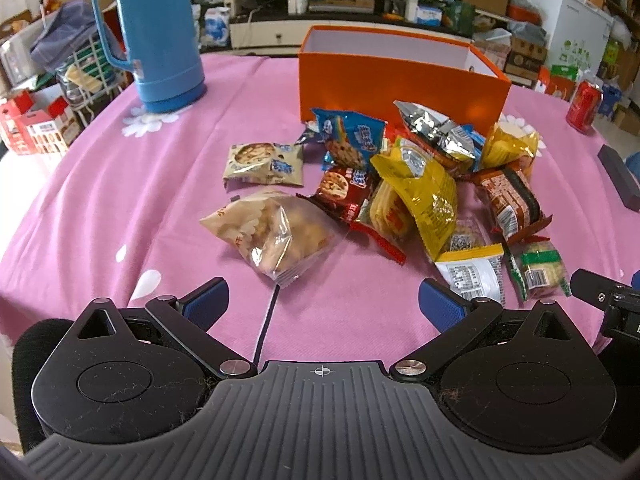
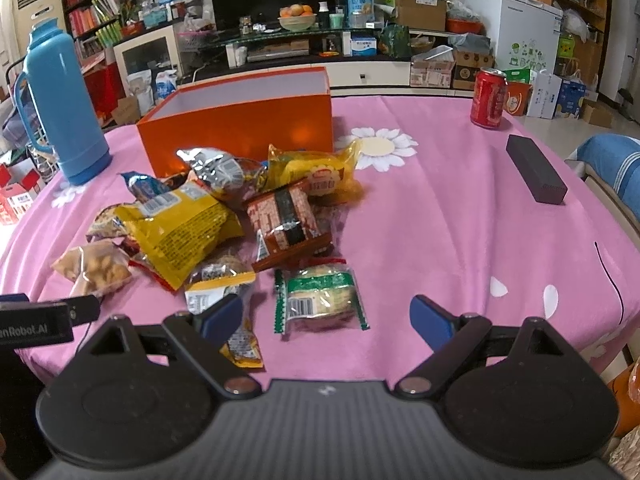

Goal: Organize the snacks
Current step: 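Move both tools toward the snack pile beside the orange box, then grasp the clear cracker bag with left tool while right grasps green-labeled bun, then carry both snacks over the orange box and open both tools inside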

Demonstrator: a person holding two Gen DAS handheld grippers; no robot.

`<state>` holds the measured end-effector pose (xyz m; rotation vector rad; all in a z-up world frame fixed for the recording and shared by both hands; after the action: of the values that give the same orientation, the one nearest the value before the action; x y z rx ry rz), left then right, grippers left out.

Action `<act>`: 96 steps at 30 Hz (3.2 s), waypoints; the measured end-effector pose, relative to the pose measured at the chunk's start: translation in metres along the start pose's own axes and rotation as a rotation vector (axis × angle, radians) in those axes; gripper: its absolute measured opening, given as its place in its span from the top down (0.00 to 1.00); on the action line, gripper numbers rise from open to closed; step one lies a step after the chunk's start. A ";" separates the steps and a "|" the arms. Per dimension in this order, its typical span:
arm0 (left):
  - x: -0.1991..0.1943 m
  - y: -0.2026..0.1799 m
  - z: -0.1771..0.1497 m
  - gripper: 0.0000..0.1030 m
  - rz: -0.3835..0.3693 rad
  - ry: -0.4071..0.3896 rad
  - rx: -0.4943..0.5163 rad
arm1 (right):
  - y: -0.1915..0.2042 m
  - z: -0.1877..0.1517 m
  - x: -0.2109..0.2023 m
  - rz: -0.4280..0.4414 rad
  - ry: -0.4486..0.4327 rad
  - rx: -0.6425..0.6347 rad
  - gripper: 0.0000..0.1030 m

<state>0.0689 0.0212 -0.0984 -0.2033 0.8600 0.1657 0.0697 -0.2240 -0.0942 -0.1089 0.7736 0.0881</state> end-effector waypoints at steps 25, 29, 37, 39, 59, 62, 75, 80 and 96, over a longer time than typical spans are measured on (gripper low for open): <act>0.032 0.021 0.018 0.32 -0.128 -0.010 0.119 | 0.021 -0.006 0.050 0.237 0.009 -0.122 0.11; 0.054 0.026 0.040 0.28 -0.071 -0.056 0.207 | 0.021 -0.007 0.052 0.185 0.008 -0.158 0.11; 0.102 0.041 0.048 0.41 -0.062 0.043 0.143 | 0.010 -0.005 0.055 0.164 0.033 -0.121 0.11; 0.107 0.046 0.053 0.46 -0.024 0.024 0.176 | 0.011 -0.008 0.058 0.160 0.059 -0.126 0.11; 0.066 0.082 0.044 0.33 0.006 -0.035 0.028 | 0.006 0.000 0.101 0.091 0.085 -0.191 0.35; 0.064 0.091 0.038 0.26 0.047 -0.032 -0.003 | -0.014 -0.001 0.102 0.061 0.084 -0.133 0.34; 0.112 0.103 0.056 0.29 0.042 0.071 -0.217 | -0.007 -0.006 0.104 0.059 0.054 -0.143 0.19; 0.113 0.106 0.052 0.65 -0.023 0.067 -0.244 | -0.007 -0.008 0.096 0.071 0.031 -0.159 0.40; 0.046 0.080 0.118 0.73 -0.220 -0.071 -0.243 | -0.015 0.087 0.035 0.198 -0.218 -0.043 0.47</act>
<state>0.1672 0.1307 -0.0676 -0.5140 0.7407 0.0708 0.1570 -0.2265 -0.0558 -0.0619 0.5635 0.3003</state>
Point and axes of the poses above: each gripper's, at about its wrist camera, not at the fingertips, and x roughly the way its jaws point, y to its left, z to its top, the point moved 7 cm from there along x, roughly the way its jaws point, and after that the axes turned 9 degrees about -x, right-handed, at the moved point
